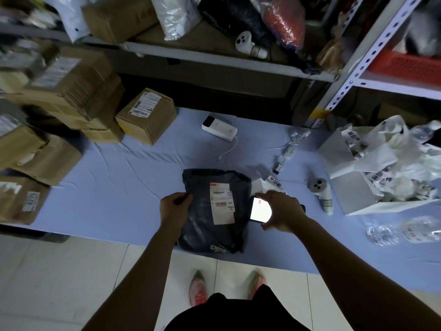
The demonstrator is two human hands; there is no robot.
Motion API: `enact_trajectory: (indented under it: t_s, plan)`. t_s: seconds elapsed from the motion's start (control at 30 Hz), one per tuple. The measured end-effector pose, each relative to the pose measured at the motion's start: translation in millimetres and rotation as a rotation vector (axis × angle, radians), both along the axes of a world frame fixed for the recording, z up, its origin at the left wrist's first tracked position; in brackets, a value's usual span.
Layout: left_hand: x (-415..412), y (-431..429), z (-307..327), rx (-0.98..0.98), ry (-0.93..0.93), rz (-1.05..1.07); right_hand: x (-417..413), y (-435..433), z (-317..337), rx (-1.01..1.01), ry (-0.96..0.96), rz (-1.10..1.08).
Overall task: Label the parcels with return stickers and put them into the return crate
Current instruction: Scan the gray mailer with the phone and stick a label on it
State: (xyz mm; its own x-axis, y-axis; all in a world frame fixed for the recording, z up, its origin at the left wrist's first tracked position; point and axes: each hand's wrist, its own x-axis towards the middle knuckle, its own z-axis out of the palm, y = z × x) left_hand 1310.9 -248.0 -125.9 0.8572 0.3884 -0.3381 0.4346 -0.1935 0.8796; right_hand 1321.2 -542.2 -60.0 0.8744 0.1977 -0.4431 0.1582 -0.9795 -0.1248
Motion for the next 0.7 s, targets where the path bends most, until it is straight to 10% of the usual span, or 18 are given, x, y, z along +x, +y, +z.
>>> enact_trajectory:
  t_s: [0.7]
  plan:
    - [0.4, 2.6, 2.4, -0.021, 0.041, 0.092, 1.4, -24.1, -3.4, 0.014, -0.029, 0.024]
